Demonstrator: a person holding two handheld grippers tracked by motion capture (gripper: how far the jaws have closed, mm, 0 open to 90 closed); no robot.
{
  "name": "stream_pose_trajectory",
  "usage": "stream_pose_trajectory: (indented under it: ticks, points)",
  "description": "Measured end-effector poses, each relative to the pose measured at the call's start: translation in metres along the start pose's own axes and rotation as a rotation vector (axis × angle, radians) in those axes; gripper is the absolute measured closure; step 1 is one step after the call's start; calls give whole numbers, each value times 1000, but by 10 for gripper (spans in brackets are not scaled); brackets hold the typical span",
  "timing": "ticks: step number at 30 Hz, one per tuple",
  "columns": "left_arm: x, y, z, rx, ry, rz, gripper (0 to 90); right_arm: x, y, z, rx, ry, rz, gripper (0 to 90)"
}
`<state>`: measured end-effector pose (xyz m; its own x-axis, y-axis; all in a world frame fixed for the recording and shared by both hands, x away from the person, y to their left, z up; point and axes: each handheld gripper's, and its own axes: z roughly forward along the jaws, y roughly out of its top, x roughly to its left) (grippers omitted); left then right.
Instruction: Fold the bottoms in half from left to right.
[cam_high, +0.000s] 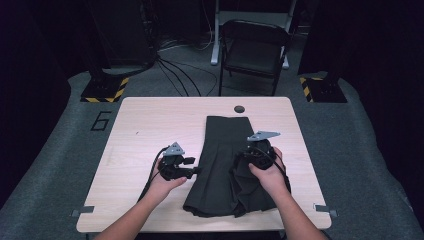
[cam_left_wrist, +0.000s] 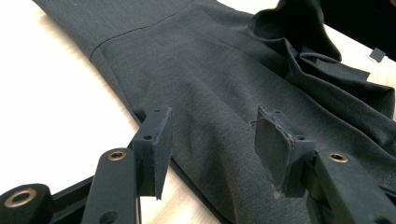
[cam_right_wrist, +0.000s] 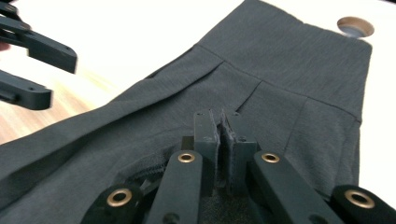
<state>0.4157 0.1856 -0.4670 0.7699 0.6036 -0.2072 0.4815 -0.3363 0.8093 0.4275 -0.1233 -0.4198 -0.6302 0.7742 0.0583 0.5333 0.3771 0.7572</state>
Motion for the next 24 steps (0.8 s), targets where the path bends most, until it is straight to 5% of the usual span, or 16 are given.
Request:
stream_pose_trajectory:
  ticks: [8,13,18,22,24]
  points:
    - [-1,0,1,1,-1,0,469,-12,-21,-57,-118,-13,29,858]
    - [-2,0,2,6,0,7,469,-28,-53,-100,-178,-55,56,858]
    - [-4,-1,5,15,-6,4,469,-40,-91,-122,-166,-83,132,857]
    - [-5,-1,7,16,-10,3,468,-51,-130,-126,-126,-97,225,853]
    - [-5,-1,8,17,-7,4,467,-52,-135,-126,-111,-97,239,851]
